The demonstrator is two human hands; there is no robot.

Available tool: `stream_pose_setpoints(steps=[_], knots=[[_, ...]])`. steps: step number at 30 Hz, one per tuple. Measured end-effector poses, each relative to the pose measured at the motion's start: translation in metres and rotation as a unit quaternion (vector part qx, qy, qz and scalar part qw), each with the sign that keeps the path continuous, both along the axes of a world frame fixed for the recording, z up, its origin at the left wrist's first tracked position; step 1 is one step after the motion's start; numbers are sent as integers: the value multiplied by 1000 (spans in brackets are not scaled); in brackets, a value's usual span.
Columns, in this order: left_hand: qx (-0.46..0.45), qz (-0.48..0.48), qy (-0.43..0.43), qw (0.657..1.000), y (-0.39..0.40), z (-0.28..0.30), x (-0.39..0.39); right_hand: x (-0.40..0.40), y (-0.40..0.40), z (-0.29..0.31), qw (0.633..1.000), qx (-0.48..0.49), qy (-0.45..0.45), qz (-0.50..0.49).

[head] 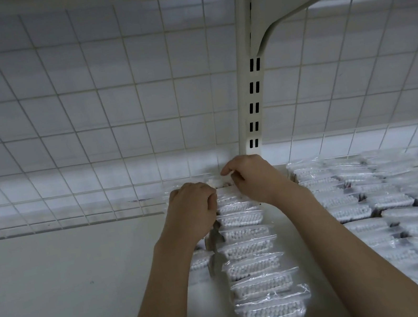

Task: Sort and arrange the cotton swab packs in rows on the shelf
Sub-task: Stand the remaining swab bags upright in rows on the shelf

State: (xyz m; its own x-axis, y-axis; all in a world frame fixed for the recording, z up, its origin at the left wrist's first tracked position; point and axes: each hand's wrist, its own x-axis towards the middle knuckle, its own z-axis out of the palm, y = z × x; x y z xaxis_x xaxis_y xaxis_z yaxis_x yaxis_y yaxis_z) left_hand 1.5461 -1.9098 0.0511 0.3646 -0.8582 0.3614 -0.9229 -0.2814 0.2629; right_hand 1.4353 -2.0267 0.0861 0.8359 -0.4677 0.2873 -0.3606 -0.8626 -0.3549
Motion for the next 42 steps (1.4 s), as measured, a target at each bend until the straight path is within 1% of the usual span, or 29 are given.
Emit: stream_pose_setpoints(steps=[2, 5, 9, 11, 14, 21, 23, 26, 29, 31, 35, 38, 40, 42], knots=[[-2, -2, 3, 1000, 0, 0, 1, 6, -1, 5, 999, -20, 24, -15], [1, 2, -12, 1000, 0, -1, 2, 18, -2, 11, 994, -43, 88, -50], [11, 25, -13, 1000, 2, -2, 3, 29, 0, 14, 982, -45, 157, -96], [12, 28, 3, 1000, 3, -2, 2, 32, 0, 13, 978, -52, 169, -112], [10, 26, 20, 999, 4, -3, 1, 37, 1, 8, 976, -71, 160, -130], [8, 21, 34, 999, 5, -1, -1, 44, 1, -2, 963, -140, 169, -155], [10, 21, 38, 999, 6, -1, -1, 44, 3, -1, 967, -130, 146, -161], [13, 22, 38, 999, 6, -2, 0, 39, 5, 2, 980, -77, 79, -165], [21, 25, 38, 999, 4, -2, 0, 29, 6, 13, 988, 3, -27, -153], [29, 25, 34, 999, 4, -2, 0, 21, 9, 23, 985, 34, -99, -140], [27, 23, 33, 999, 4, -2, 0, 5, 16, 43, 971, 32, -196, -129], [28, 21, 35, 999, 4, -2, 1, -1, 20, 51, 956, 67, -247, -143], [27, 20, 36, 999, 4, -1, 0, -4, 22, 54, 949, 74, -267, -150], [26, 19, 38, 999, 4, -1, 0, -8, 23, 54, 954, 41, -260, -144]])
